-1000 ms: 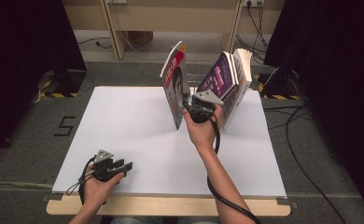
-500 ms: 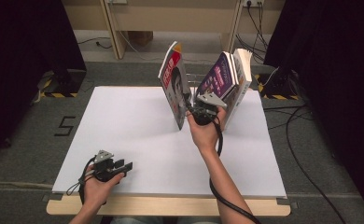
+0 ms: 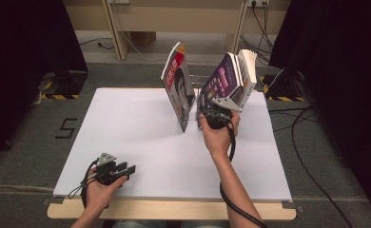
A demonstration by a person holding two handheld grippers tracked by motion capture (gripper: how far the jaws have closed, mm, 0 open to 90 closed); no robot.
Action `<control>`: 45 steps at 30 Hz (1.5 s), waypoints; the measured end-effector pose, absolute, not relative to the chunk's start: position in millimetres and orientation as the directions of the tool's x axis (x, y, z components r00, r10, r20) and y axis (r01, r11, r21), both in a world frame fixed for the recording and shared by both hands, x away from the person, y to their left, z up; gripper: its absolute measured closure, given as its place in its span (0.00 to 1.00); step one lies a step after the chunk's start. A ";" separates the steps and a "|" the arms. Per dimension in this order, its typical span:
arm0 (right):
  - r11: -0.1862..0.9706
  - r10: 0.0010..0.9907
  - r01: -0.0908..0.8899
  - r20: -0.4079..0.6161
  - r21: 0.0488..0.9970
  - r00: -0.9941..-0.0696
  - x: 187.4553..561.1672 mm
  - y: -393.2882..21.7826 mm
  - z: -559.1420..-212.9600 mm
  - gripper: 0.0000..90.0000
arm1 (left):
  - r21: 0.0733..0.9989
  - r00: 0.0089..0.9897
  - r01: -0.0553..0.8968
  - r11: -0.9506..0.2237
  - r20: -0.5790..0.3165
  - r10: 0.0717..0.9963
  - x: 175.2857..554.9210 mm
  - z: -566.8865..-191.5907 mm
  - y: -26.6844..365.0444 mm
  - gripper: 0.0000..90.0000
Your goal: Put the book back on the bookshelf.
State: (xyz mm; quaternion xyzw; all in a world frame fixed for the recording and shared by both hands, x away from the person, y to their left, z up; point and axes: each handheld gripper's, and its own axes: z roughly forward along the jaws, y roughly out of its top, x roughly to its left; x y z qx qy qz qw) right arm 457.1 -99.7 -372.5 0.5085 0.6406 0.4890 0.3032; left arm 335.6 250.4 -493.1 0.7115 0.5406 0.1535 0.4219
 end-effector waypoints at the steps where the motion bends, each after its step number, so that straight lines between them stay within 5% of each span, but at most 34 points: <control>1: 0.004 0.950 0.356 0.107 0.935 -0.293 456.4 -102.0 -372.8 0.69 | 0.766 0.368 0.640 -0.059 -0.238 0.899 335.5 -493.1 250.4 0.61; 45: -0.078 0.978 0.381 0.145 0.921 -0.150 450.2 -154.5 -379.1 0.70 | 0.765 0.368 0.641 -0.061 -0.236 0.899 335.2 -493.2 250.2 0.61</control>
